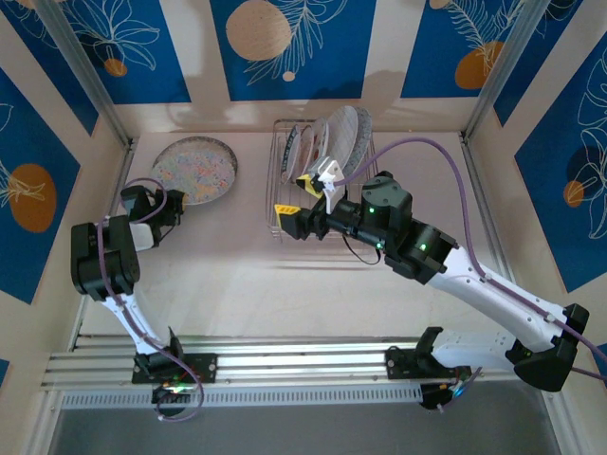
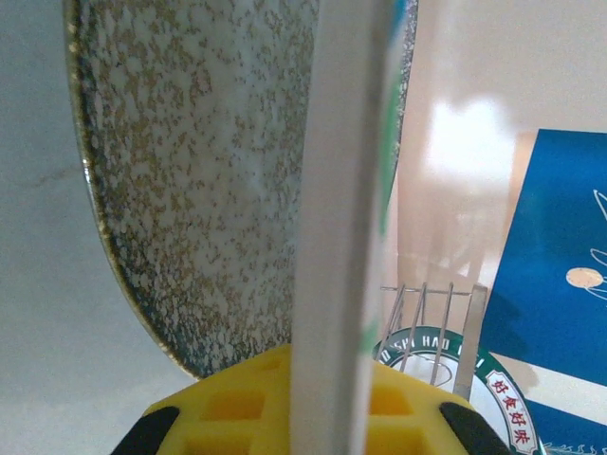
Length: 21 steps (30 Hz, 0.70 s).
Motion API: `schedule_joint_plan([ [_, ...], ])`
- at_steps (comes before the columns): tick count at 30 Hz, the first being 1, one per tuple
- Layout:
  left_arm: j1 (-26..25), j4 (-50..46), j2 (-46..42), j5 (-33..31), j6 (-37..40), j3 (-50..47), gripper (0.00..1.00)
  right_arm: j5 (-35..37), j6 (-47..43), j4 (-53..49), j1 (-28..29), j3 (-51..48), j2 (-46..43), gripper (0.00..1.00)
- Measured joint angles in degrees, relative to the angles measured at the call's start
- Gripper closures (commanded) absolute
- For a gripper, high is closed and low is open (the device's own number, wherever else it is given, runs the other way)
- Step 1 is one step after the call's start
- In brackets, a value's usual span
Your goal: Unload the plates from the dish rack
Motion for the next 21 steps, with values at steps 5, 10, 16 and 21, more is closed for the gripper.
schedule_joint_plan([
  [5,0.00,-0.04,1.03,-0.02,0.00,0.83,1.00,0.00,0.17,-0.02,-0.07,0.02,0.00,0.23],
  [10,0.00,-0.85,2.47,0.00,0.02,2.34,1.00,0.00,0.15,-0.11,-0.26,0.02,0.00,0.23],
  [16,0.00,-1.79,3.85,0.22,0.44,4.20,0.98,0.00,0.20,-0.15,-0.31,0.02,0.00,0.22],
  [21,0.00,-3.17,4.13,0.39,1.07,5.40,0.96,0.00,0.42,-0.17,-0.33,0.04,0.00,0.22],
])
